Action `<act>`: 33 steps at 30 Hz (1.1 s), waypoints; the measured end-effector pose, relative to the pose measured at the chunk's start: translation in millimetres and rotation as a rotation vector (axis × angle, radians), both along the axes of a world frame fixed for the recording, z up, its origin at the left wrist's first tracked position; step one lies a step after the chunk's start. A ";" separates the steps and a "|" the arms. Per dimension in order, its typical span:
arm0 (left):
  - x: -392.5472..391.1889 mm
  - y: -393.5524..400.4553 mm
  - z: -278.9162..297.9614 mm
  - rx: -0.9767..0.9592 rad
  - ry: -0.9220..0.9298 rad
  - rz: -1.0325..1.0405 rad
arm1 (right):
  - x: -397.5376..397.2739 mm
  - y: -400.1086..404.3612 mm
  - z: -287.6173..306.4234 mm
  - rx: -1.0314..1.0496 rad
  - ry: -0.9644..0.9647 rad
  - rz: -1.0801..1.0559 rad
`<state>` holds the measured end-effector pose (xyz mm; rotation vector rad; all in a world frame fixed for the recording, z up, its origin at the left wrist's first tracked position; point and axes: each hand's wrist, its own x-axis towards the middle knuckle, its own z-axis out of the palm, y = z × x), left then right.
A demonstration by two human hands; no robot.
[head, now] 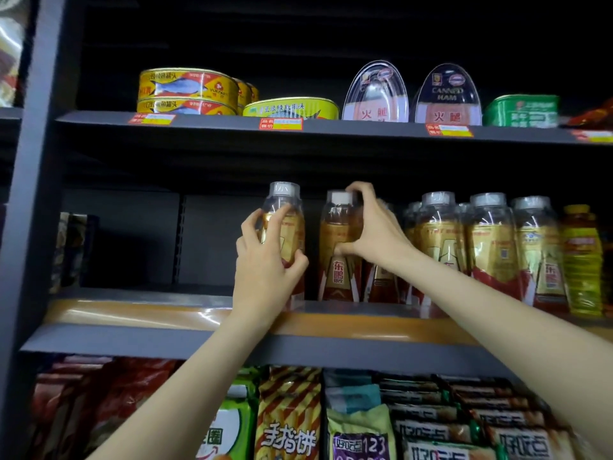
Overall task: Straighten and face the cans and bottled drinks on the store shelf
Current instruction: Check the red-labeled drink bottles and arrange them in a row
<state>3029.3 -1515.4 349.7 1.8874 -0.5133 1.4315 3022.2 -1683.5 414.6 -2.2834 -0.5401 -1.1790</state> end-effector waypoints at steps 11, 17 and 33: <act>-15.2 -9.1 -1.5 0.059 -0.162 0.111 | -106.4 -51.3 4.9 0.127 -0.254 0.124; -48.6 -43.8 3.8 0.104 0.473 -0.813 | -114.2 -73.5 8.1 0.524 -0.030 0.399; -79.0 -40.1 23.6 -0.005 -0.065 -0.668 | -112.2 -65.0 -19.5 1.288 0.454 0.830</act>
